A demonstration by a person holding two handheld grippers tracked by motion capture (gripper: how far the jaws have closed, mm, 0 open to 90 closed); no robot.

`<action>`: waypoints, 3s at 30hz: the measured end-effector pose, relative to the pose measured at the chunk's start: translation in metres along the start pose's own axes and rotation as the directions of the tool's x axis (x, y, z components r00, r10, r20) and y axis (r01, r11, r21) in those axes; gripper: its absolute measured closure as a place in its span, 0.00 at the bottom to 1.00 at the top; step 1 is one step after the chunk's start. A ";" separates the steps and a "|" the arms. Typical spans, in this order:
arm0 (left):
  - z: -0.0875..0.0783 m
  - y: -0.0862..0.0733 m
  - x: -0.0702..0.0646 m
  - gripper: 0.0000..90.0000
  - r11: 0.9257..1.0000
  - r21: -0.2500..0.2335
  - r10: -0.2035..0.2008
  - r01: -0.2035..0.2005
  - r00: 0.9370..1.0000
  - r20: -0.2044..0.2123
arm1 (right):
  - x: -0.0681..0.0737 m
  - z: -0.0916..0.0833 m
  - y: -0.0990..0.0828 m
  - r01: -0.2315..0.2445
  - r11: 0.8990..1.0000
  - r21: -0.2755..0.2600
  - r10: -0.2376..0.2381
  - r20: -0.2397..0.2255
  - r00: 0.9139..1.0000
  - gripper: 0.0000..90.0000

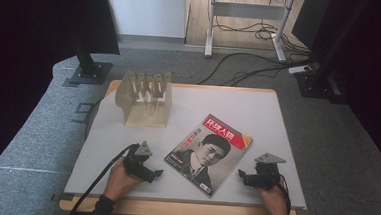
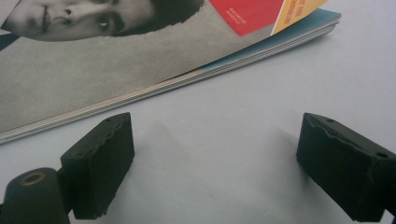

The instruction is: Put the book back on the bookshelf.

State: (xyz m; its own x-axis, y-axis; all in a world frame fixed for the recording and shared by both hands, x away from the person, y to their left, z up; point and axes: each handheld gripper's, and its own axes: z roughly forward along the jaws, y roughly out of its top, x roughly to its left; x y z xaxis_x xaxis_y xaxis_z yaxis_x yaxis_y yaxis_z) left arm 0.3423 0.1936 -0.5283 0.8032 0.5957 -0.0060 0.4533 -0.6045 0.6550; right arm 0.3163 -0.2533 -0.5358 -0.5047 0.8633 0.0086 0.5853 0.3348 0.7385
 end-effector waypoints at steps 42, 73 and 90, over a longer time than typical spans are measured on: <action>0.018 0.058 0.004 0.00 1.000 -0.016 0.016 -0.015 0.998 0.060 | -0.024 0.015 0.042 0.047 0.999 -0.027 -0.048 -0.042 0.998 0.09; 0.064 0.076 0.005 0.00 1.000 -0.005 0.026 -0.026 0.995 0.095 | -0.044 0.082 0.087 0.088 0.995 0.056 -0.083 -0.085 0.993 0.08; 0.058 0.070 -0.019 0.00 0.998 0.000 0.064 -0.064 0.989 0.131 | -0.038 0.074 0.074 0.069 0.997 0.017 -0.066 -0.130 0.989 0.11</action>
State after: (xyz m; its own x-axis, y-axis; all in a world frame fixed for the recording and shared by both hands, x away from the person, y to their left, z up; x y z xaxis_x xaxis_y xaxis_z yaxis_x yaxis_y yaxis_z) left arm 0.3818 0.1091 -0.5263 0.8742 0.4814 -0.0636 0.4007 -0.6412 0.6544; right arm 0.4257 -0.2328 -0.5315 -0.6202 0.7830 0.0475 0.5603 0.3998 0.7255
